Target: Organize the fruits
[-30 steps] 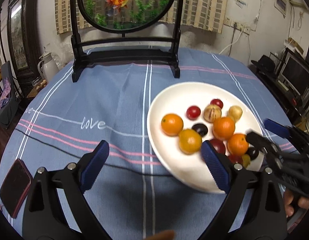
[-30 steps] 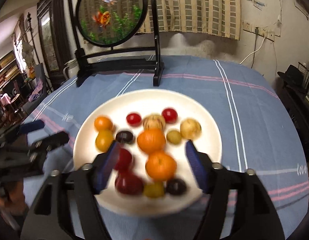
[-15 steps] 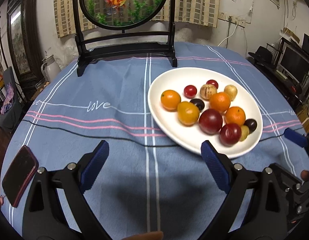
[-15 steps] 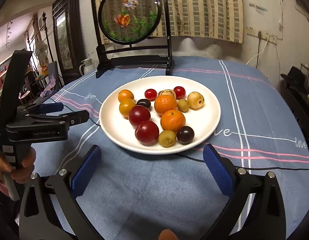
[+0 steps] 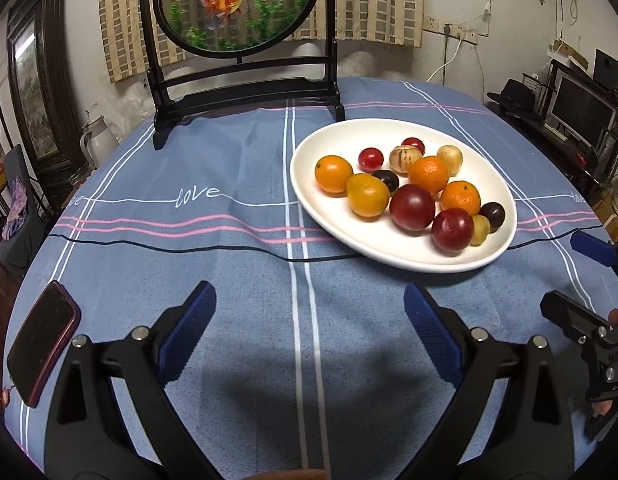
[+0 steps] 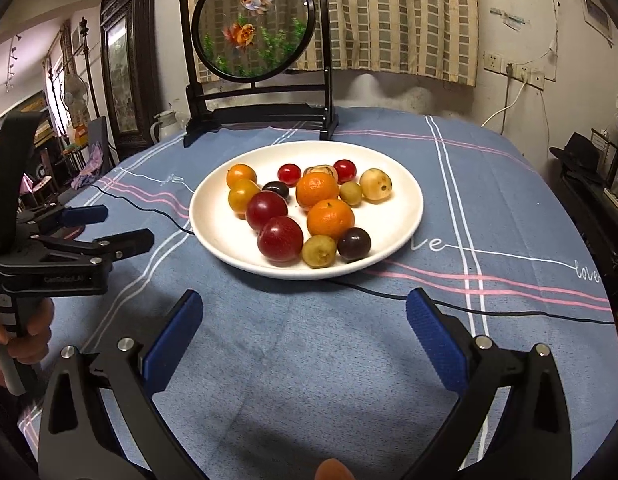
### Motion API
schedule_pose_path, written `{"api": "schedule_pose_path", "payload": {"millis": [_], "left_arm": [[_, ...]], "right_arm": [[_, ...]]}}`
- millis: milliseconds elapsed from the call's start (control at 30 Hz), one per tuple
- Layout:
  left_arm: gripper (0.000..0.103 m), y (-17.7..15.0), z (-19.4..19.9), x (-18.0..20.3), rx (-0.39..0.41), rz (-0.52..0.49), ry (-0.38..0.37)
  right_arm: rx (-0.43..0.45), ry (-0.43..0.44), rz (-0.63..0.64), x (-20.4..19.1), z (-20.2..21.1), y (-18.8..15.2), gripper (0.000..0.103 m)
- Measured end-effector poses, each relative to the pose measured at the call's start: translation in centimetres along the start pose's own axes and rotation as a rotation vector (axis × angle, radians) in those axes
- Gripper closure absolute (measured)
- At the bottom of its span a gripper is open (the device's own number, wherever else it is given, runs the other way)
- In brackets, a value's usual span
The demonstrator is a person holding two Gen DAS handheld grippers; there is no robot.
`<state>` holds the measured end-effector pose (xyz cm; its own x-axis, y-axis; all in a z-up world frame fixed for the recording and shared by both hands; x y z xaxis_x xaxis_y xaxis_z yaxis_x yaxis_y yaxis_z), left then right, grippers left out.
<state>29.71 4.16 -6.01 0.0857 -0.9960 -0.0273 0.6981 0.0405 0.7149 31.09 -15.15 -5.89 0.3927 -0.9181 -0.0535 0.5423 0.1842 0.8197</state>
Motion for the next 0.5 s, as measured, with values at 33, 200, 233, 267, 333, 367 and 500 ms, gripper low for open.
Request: {"api": "schedule_pose_path", "payload": {"millis": [33, 200, 233, 267, 333, 367, 500], "left_arm": [[0.006, 0.03, 0.01, 0.02, 0.000, -0.001, -0.002], [0.006, 0.09, 0.19, 0.11, 0.009, -0.013, 0.009], [0.006, 0.04, 0.18, 0.17, 0.009, -0.016, 0.009], [0.006, -0.01, 0.15, 0.20, 0.007, -0.018, 0.008], [0.006, -0.13, 0.14, 0.24, 0.006, -0.021, 0.008], [0.006, -0.17, 0.16, 0.25, 0.006, -0.022, 0.007], [0.006, -0.32, 0.12, 0.13, 0.001, -0.022, 0.013]], "right_arm": [[-0.001, -0.001, 0.000, -0.02, -0.01, -0.04, 0.001], [0.000, -0.010, 0.004, 0.05, -0.05, -0.14, 0.001], [-0.002, -0.011, 0.005, 0.06, -0.09, -0.17, 0.001], [-0.005, -0.013, 0.006, 0.10, -0.15, -0.20, 0.001], [-0.006, -0.017, 0.006, 0.21, -0.20, -0.23, 0.001], [-0.008, -0.020, 0.005, 0.29, -0.26, -0.24, 0.001], [-0.008, -0.022, 0.005, 0.27, -0.23, -0.30, 0.001]]}}
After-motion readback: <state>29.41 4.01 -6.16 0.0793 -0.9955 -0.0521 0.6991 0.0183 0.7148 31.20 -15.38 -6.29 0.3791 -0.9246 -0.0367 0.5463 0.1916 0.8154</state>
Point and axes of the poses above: each gripper's, at about its wrist camera, not at the fingertips, and z roughly against the way its jaws point, x to its right, y to its top, the point moved 7 cm from there along -z, roughly the way its jaws point
